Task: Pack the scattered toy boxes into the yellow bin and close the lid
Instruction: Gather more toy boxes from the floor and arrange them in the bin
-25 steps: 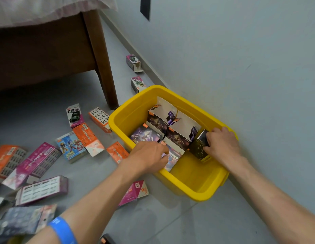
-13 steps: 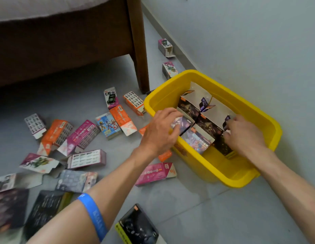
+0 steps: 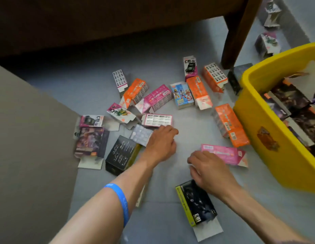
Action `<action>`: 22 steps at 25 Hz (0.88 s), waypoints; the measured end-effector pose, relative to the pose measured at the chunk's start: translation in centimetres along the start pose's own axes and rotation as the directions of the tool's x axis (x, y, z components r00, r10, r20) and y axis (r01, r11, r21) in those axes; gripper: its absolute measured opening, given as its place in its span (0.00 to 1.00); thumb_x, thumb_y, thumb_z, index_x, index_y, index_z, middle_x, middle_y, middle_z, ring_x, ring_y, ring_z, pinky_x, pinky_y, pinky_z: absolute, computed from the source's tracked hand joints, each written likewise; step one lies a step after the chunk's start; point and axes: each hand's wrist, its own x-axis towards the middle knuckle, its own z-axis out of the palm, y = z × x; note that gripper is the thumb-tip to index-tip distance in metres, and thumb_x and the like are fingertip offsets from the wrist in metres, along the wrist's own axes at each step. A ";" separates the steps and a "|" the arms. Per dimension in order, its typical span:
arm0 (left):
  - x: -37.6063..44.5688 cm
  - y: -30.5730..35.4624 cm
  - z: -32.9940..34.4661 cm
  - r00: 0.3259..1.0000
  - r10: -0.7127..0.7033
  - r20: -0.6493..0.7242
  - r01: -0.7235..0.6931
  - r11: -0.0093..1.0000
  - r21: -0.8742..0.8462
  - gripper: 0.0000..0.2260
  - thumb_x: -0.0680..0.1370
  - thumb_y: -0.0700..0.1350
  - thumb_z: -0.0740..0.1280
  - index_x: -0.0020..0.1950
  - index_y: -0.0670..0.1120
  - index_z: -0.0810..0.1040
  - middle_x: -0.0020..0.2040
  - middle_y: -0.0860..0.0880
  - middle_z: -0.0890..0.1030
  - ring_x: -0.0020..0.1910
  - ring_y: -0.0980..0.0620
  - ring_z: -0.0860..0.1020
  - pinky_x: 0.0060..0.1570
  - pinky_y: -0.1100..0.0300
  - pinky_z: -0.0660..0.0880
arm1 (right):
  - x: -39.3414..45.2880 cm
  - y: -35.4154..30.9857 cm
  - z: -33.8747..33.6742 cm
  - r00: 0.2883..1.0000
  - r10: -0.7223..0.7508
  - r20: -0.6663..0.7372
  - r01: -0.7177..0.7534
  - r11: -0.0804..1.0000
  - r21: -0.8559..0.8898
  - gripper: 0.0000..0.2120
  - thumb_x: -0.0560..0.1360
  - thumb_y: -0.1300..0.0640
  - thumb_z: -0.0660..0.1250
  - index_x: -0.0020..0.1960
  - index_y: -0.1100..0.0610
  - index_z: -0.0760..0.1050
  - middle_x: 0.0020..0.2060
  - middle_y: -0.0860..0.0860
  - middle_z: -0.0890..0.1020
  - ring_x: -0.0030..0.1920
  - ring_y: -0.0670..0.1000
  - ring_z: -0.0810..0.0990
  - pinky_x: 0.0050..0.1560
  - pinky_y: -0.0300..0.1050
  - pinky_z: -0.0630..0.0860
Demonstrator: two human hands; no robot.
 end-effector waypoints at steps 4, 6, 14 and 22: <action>-4.7 -8.9 -0.7 0.755 -0.656 0.028 0.655 0.755 0.037 0.39 0.70 0.61 0.71 0.76 0.51 0.58 0.71 0.41 0.65 0.69 0.38 0.66 0.63 0.42 0.65 | 1.6 -2.8 3.3 0.990 -0.024 0.142 0.034 0.997 -0.072 0.10 0.73 0.50 0.67 0.49 0.56 0.78 0.45 0.53 0.80 0.42 0.60 0.78 0.41 0.53 0.74; -7.4 -11.4 -0.8 0.656 -0.724 0.212 0.739 0.674 0.015 0.49 0.67 0.64 0.72 0.78 0.55 0.48 0.71 0.41 0.65 0.69 0.38 0.67 0.64 0.42 0.69 | 1.8 -3.6 3.2 0.985 0.072 0.154 -0.047 0.987 -0.155 0.17 0.73 0.43 0.68 0.51 0.56 0.77 0.46 0.54 0.79 0.41 0.60 0.78 0.39 0.53 0.72; 0.9 -6.9 -9.1 0.820 -0.443 0.361 0.459 0.134 -0.878 0.30 0.61 0.64 0.72 0.60 0.54 0.79 0.51 0.47 0.86 0.41 0.52 0.84 0.42 0.56 0.80 | 5.2 -1.8 -2.8 0.978 0.206 0.044 -0.187 0.751 0.633 0.28 0.70 0.36 0.69 0.68 0.36 0.64 0.63 0.31 0.70 0.56 0.39 0.76 0.47 0.33 0.74; 6.2 9.8 -7.8 0.975 0.022 0.223 0.216 -0.347 -0.912 0.27 0.69 0.46 0.73 0.67 0.42 0.73 0.60 0.40 0.81 0.60 0.43 0.78 0.65 0.44 0.72 | 4.8 3.9 -13.1 0.636 0.722 -0.272 0.104 0.269 0.958 0.33 0.63 0.43 0.81 0.64 0.39 0.70 0.57 0.42 0.81 0.55 0.48 0.84 0.51 0.49 0.81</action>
